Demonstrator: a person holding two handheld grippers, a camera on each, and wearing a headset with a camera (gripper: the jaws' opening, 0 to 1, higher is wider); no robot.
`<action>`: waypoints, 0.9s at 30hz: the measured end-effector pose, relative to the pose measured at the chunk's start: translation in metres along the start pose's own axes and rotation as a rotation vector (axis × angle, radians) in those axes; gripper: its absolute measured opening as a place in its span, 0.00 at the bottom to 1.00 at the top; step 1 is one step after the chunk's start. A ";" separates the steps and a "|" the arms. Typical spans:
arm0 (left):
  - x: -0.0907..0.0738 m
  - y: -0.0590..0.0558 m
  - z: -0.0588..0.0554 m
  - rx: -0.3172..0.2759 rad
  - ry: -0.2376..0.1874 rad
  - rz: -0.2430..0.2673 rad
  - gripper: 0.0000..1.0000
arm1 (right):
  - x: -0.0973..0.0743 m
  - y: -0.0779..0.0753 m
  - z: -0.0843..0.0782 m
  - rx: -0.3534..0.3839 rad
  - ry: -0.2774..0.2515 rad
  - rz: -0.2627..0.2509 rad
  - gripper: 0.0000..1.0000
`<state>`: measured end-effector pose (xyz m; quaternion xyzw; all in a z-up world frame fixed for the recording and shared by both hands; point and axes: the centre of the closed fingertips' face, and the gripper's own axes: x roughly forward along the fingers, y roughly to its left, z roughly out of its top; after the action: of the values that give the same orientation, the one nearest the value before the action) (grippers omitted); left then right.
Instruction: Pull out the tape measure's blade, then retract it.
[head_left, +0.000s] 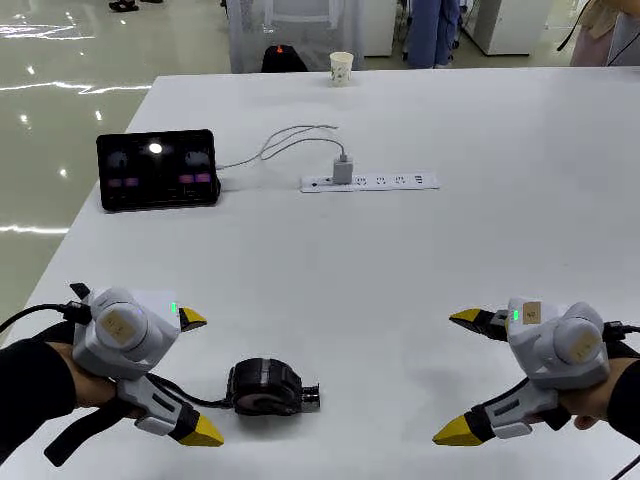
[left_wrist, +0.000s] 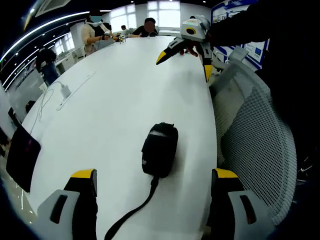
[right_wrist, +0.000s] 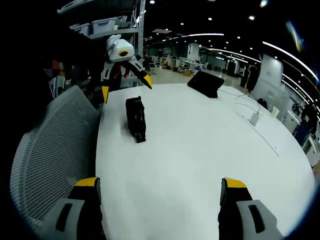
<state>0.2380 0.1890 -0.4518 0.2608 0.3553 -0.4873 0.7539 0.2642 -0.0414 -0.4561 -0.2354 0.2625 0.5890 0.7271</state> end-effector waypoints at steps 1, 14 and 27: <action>0.003 -0.001 0.002 0.006 0.003 -0.006 0.90 | 0.002 -0.001 0.002 0.001 -0.007 -0.005 0.99; 0.029 -0.008 0.009 0.074 0.050 -0.053 0.83 | 0.027 0.006 0.014 -0.033 -0.016 0.042 0.99; 0.048 -0.013 0.011 0.078 0.081 -0.084 0.72 | 0.058 0.017 0.032 -0.032 -0.017 0.096 0.99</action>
<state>0.2426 0.1492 -0.4832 0.2942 0.3768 -0.5209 0.7072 0.2605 0.0260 -0.4709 -0.2290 0.2578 0.6295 0.6963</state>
